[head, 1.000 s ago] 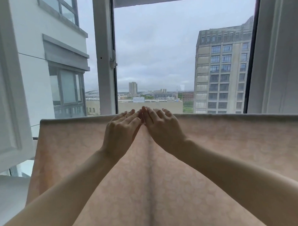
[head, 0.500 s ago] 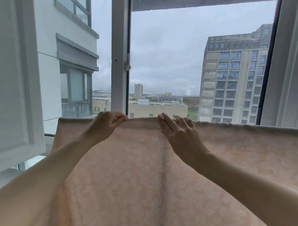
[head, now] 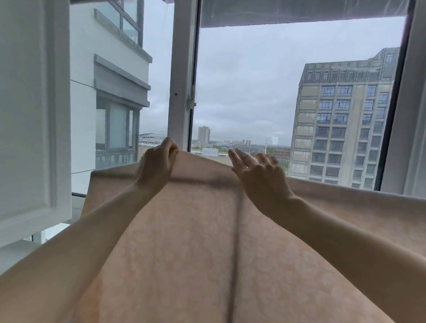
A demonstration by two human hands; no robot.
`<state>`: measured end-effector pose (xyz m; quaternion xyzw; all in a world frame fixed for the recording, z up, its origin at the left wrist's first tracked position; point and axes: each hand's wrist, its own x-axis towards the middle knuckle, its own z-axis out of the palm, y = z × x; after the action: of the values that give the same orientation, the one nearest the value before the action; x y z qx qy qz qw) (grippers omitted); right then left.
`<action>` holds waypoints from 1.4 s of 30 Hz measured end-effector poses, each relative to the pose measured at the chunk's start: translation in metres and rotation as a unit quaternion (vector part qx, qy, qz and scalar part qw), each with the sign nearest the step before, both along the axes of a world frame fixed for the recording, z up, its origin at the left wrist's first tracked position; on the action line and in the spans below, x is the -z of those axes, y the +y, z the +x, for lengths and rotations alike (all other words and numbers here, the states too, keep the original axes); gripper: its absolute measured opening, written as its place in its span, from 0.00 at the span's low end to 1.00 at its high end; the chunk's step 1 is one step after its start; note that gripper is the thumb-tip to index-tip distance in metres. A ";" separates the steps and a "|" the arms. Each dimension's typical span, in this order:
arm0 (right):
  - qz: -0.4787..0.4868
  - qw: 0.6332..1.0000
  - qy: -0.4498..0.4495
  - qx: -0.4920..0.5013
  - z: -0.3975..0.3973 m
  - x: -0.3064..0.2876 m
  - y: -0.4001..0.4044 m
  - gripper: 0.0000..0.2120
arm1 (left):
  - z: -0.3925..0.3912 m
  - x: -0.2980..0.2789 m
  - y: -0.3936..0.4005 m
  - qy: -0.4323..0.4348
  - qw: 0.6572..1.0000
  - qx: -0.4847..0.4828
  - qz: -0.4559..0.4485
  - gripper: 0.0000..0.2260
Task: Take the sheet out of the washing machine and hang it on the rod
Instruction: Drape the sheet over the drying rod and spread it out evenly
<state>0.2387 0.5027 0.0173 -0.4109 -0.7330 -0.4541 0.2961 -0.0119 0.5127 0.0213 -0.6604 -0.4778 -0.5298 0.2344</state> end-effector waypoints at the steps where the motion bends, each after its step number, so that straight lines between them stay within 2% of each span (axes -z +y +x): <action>1: 0.014 1.000 -0.008 -0.006 0.000 -0.004 -0.003 0.28 | -0.002 0.002 -0.006 0.006 1.000 -0.001 0.031 0.05; 5: 0.062 0.989 -0.084 -0.103 0.011 0.026 -0.013 0.27 | -0.021 0.032 -0.036 0.128 0.986 -0.011 0.104 0.13; 8: 0.054 0.986 -0.091 -0.130 0.017 0.045 -0.013 0.24 | -0.029 0.061 -0.042 0.212 0.970 -0.035 0.113 0.15; 13: 0.066 0.987 -0.087 -0.122 0.013 0.046 -0.006 0.23 | -0.022 0.075 -0.036 0.194 0.977 -0.021 0.082 0.11; 18: 0.035 0.989 -0.108 -0.098 -0.002 0.042 -0.002 0.23 | -0.019 0.079 -0.034 0.192 0.979 -0.017 0.071 0.10; 22: 0.017 0.991 -0.117 -0.067 -0.025 0.038 0.006 0.31 | -0.015 0.086 -0.034 0.186 0.979 -0.016 0.077 0.09; 27: 0.113 0.961 -0.185 -0.173 -0.028 0.037 0.012 0.19 | -0.015 0.089 -0.038 0.185 0.979 -0.031 0.082 0.10; 31: 0.131 0.947 -0.205 -0.211 -0.021 0.042 0.013 0.18 | -0.019 0.090 -0.037 0.190 0.978 -0.035 0.075 0.09; 35: 0.111 0.951 -0.203 -0.205 -0.023 0.043 0.019 0.19 | -0.030 0.087 -0.031 0.130 0.989 -0.046 0.051 0.11; 42: 0.132 0.945 -0.206 -0.218 -0.016 0.048 0.039 0.14 | -0.082 0.074 -0.016 -0.035 0.992 -0.115 0.033 0.02</action>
<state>0.2226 0.5413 -0.0302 -0.0961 -0.7830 -0.5459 0.2823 -0.0940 0.4963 -0.0523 -0.5741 -0.5408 -0.5372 0.2989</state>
